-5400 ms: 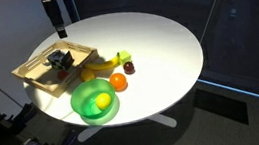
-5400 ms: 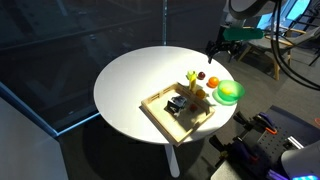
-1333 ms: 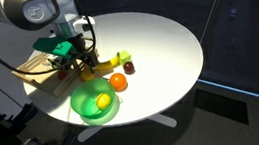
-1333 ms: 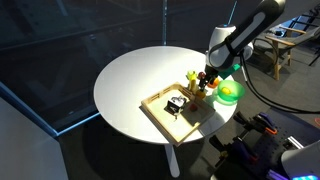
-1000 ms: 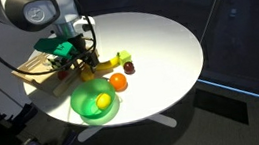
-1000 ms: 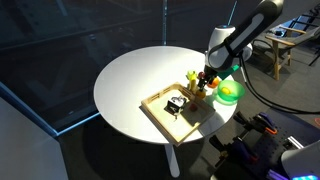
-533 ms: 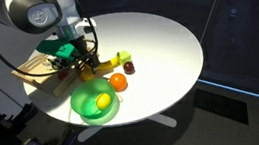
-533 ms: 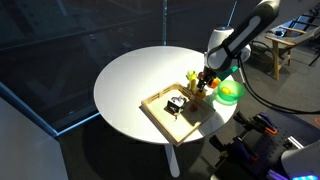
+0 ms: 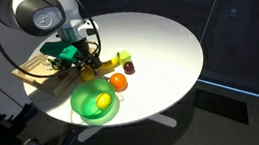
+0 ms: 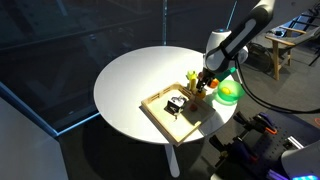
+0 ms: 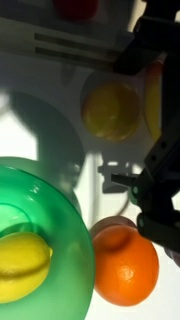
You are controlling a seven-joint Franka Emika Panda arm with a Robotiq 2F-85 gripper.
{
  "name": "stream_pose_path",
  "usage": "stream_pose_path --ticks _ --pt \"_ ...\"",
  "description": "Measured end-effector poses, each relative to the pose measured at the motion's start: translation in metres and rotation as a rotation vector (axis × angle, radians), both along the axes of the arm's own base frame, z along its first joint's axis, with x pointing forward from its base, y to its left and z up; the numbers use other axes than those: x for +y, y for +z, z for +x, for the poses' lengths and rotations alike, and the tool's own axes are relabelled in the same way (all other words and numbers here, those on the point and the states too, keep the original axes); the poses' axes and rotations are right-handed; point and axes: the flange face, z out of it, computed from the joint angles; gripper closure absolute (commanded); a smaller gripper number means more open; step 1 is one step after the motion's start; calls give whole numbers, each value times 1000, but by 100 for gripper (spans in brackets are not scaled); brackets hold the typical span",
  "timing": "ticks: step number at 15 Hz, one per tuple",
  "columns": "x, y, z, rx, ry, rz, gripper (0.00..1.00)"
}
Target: Put the yellow ball into the green bowl
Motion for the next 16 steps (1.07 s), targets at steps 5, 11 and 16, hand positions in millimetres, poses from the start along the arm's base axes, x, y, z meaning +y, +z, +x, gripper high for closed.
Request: stream_pose_path --ticks 5,11,16 --pt "-1 -4 4 -1 0 -1 0" --pt "-1 -10 6 6 1 0 0" --pt "-1 -14 8 10 1 0 0"
